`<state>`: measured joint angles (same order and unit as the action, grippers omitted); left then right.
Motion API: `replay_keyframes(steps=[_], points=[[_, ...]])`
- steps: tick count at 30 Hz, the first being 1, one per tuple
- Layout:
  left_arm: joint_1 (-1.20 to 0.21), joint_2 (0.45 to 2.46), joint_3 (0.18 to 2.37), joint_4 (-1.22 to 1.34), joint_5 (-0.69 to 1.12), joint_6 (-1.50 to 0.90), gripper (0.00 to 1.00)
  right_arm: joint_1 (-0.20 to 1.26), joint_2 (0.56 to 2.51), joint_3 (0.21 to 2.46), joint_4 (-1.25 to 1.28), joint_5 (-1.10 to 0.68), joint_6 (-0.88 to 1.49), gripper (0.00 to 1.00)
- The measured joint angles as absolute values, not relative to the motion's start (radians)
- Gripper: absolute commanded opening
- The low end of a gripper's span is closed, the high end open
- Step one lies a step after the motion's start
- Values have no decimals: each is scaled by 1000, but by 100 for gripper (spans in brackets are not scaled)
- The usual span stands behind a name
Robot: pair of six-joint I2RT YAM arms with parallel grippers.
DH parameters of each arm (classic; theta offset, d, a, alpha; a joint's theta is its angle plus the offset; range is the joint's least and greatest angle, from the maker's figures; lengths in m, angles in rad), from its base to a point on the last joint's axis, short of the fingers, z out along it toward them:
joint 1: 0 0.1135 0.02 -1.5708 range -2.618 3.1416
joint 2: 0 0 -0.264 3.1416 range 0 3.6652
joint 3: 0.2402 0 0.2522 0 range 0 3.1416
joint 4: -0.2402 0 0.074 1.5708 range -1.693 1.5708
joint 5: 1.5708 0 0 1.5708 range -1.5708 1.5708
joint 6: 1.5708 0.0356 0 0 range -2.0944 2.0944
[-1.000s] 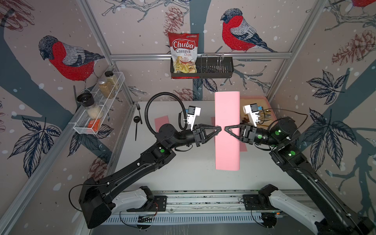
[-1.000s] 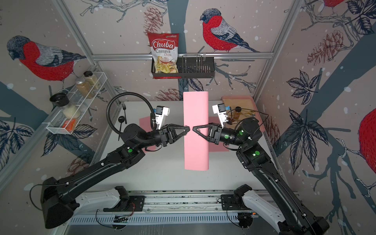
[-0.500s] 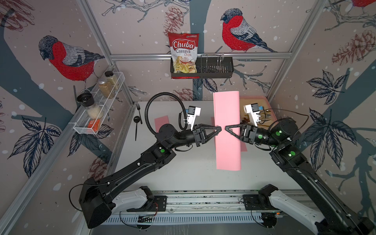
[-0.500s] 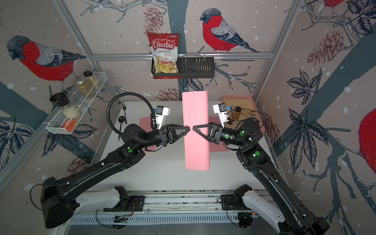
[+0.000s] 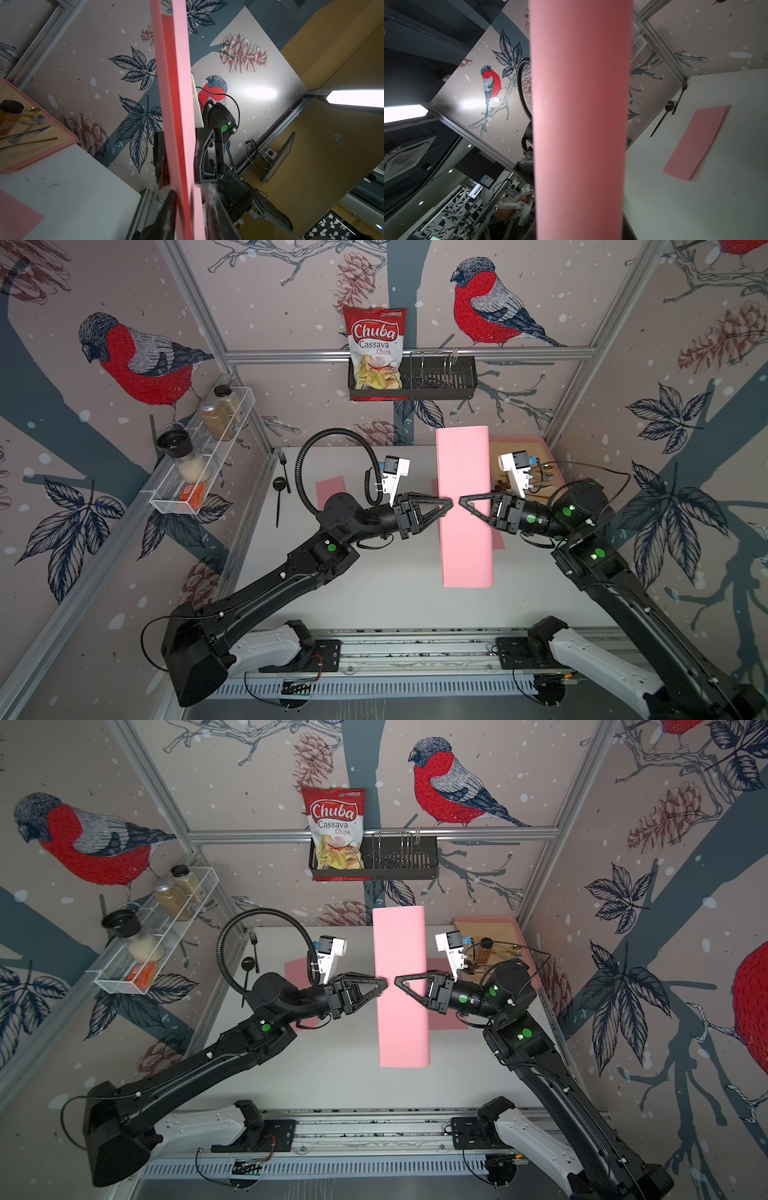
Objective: Fold the rectangular paper in half along the long edge
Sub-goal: Fold the paper.
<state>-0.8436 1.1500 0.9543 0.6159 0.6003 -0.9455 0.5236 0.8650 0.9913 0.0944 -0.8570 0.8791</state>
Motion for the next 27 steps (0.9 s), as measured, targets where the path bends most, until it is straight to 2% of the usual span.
replay_keyframes(steps=[14,22,27], points=[[-844,1151,954,616,601,-945,19,530,871,1000,70,-844,863,34],[-844,1157,954,616,602,-945,0,532,870,1001,72,-844,864,35],[-844,1158,954,616,602,-946,0,532,870,1001,72,-844,864,35]])
